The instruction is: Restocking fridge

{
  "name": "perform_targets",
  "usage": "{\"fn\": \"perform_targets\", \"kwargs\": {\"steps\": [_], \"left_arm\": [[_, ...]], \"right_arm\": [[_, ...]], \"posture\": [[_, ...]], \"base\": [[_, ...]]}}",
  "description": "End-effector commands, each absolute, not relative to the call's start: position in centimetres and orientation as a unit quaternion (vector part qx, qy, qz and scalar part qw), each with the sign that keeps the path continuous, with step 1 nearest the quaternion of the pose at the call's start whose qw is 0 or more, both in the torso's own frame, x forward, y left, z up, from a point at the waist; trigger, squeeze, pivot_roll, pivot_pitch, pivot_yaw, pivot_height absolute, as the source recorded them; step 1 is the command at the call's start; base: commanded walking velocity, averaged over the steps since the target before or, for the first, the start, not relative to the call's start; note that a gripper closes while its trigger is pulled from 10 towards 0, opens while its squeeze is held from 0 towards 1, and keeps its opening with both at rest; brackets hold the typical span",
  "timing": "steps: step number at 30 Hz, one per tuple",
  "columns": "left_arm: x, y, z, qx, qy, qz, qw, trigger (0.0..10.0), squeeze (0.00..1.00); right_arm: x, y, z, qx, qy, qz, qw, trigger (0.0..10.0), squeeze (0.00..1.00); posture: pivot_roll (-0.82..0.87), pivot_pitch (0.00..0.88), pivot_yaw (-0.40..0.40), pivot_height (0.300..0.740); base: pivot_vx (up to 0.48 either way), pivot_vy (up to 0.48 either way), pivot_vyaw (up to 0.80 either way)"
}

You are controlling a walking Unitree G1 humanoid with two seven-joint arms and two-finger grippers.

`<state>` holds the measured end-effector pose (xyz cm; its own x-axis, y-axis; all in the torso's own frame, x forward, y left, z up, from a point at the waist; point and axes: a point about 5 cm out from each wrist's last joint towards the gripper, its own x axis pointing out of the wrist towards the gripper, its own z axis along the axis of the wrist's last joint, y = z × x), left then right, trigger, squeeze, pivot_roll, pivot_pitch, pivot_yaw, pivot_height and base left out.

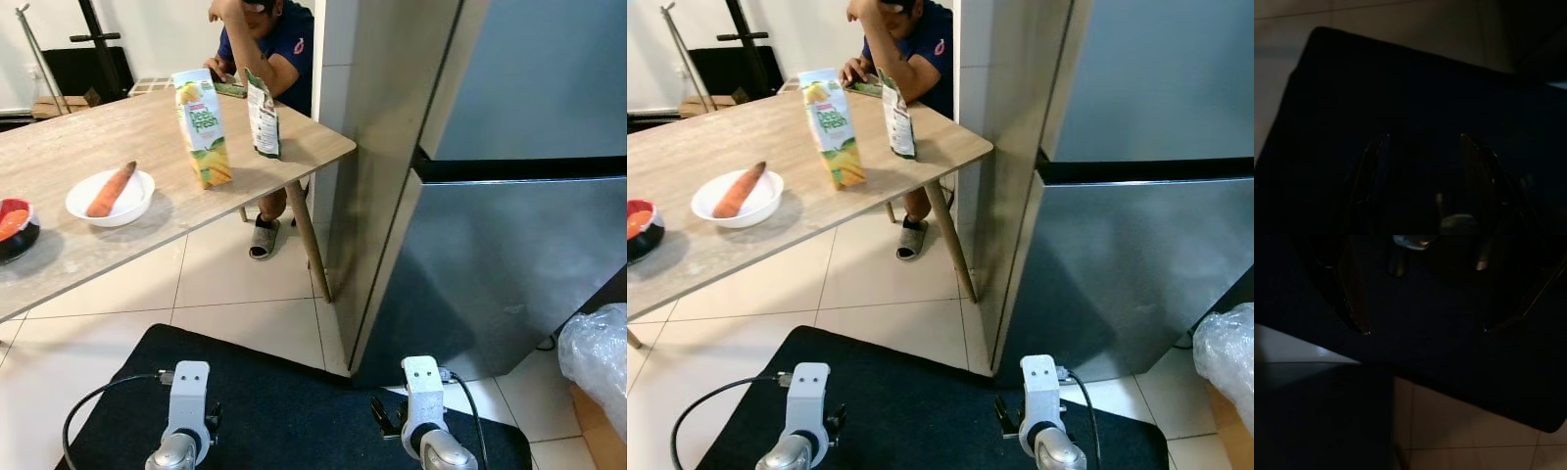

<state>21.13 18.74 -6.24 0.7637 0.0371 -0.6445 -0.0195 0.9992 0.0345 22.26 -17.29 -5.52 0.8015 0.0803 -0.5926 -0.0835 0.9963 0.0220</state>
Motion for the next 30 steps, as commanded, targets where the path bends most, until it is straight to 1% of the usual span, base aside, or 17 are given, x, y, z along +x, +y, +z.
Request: {"fn": "perform_targets", "kwargs": {"steps": [1,9,22,26,30], "left_arm": [[21.04,18.80,-6.31,0.011,0.346,0.019,0.938,10.0,0.00],[21.05,18.81,-6.28,0.018,0.345,0.017,0.938,10.0,0.00],[20.82,18.57,-6.39,0.005,0.343,0.011,0.939,10.0,0.00],[20.75,18.58,-6.52,0.004,0.353,0.014,0.936,10.0,0.00],[20.75,18.62,-6.54,0.005,0.354,0.015,0.935,10.0,0.00]], "right_arm": [[21.92,-17.63,-5.71,0.000,0.317,0.035,0.948,10.0,0.00],[21.92,-17.61,-5.70,0.000,0.316,0.035,0.948,10.0,0.00],[21.90,-17.61,-5.74,-0.002,0.319,0.036,0.947,10.0,0.00],[21.93,-17.58,-5.73,-0.002,0.319,0.037,0.947,10.0,0.00],[21.95,-17.55,-5.73,-0.002,0.320,0.037,0.947,10.0,0.00]], "posture": [[-0.15,0.033,0.041,0.740],[-0.15,0.036,0.040,0.740],[-0.15,0.042,0.039,0.740],[-0.15,0.042,0.039,0.740],[-0.15,0.042,0.039,0.740]], "base": [[0.000,0.000,0.00],[0.000,0.000,0.00],[0.000,0.000,0.00],[0.000,0.000,0.00],[0.000,0.266,0.00]]}}
